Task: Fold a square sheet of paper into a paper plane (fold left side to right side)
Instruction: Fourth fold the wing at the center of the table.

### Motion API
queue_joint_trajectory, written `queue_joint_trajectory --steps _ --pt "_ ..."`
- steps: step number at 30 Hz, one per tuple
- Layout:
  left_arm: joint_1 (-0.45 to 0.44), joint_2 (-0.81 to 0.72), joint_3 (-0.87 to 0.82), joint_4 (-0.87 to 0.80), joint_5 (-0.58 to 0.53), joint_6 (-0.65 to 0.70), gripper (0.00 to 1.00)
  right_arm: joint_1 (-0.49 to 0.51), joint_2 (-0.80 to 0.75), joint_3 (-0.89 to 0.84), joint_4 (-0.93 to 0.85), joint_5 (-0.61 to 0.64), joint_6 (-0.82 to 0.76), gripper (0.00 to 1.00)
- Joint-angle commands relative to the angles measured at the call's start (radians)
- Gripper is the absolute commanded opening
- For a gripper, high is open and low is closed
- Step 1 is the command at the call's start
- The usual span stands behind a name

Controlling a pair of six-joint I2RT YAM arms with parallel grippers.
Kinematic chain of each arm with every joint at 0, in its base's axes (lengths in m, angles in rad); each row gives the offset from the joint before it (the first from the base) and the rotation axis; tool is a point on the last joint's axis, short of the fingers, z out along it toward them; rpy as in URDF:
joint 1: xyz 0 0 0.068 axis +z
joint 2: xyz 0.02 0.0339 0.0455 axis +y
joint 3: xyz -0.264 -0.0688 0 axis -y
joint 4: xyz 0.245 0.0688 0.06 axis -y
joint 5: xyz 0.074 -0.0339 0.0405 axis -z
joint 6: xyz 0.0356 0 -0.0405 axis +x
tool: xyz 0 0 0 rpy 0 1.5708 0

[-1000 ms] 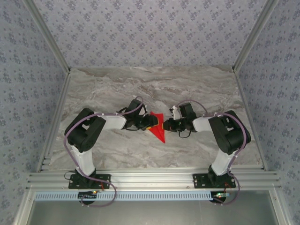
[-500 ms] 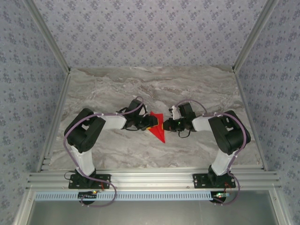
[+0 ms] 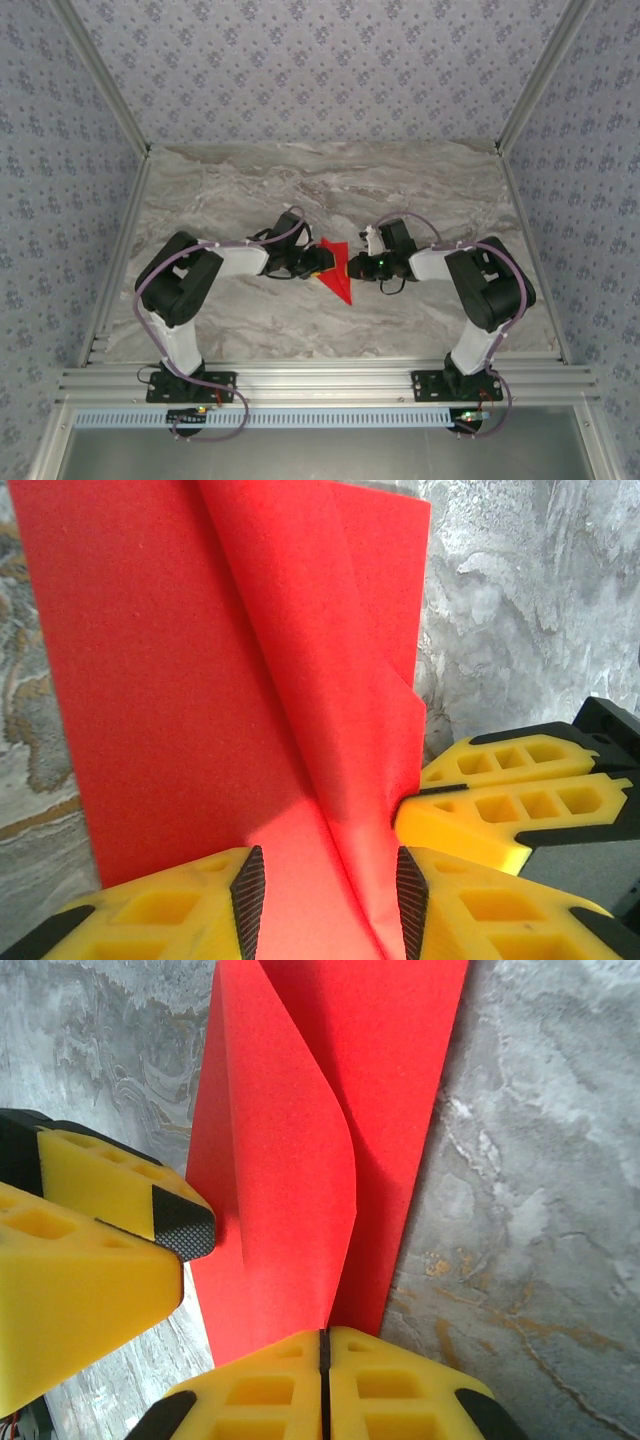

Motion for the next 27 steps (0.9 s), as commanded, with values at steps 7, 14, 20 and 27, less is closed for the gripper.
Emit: queue_joint_trajectory --steps 7,14,20,27 --pt "-0.006 0.034 0.004 0.020 -0.005 -0.002 0.41 0.028 -0.040 -0.012 -0.076 0.006 0.022 0.09" --pt "-0.005 0.039 0.002 0.023 -0.004 -0.001 0.41 0.034 -0.043 -0.006 -0.067 0.006 0.031 0.10" --pt "-0.005 0.036 0.002 0.023 -0.005 -0.002 0.41 0.036 -0.033 -0.003 -0.087 0.022 0.025 0.10" --pt "-0.003 -0.023 0.010 -0.003 -0.009 0.016 0.38 0.037 -0.001 -0.018 -0.145 0.083 0.019 0.09"
